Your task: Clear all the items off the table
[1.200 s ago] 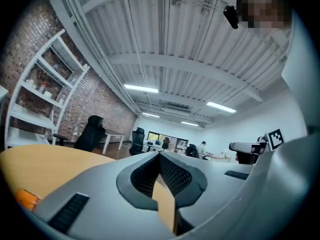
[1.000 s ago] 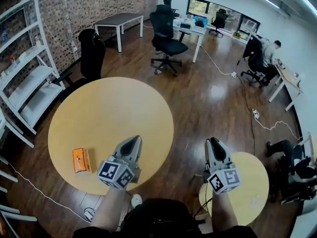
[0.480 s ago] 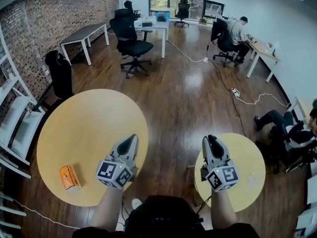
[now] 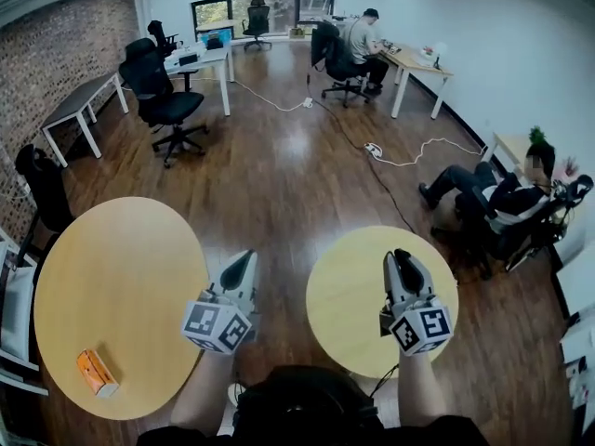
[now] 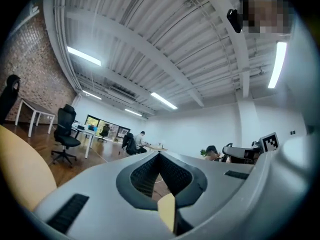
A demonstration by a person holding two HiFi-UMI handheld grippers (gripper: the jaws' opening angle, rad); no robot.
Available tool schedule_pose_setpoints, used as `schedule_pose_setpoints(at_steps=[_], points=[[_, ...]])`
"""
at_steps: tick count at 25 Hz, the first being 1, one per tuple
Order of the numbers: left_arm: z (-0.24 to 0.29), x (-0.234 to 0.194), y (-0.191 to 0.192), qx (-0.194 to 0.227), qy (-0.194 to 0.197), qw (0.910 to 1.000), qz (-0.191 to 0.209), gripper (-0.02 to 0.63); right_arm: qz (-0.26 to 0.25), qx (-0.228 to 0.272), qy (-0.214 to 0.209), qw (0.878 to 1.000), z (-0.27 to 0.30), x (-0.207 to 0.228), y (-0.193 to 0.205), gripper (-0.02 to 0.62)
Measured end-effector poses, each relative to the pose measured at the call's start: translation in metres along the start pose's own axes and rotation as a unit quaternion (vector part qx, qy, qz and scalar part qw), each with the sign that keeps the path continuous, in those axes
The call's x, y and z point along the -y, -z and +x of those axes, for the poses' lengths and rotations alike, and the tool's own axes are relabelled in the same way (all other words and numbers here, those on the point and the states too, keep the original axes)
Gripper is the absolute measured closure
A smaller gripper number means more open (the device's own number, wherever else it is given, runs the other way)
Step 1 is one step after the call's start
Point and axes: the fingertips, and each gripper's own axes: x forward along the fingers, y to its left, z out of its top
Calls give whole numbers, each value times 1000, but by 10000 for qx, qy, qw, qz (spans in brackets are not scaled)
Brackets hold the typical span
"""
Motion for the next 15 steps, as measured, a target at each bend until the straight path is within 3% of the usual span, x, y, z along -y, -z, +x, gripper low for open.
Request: schedule_pose_setpoints(at_steps=[6, 10, 15], points=[[45, 42, 24, -207, 788, 9964, -244, 606, -100, 81, 959, 9953, -50, 52, -11, 518], [71, 54, 25, -299, 1307, 9902, -395, 606, -330, 420, 1844, 9814, -85, 67, -29, 518], [96, 79, 34, -440, 2000, 9771, -585, 606, -472, 387, 2512, 9660, -122, 70, -31, 518]])
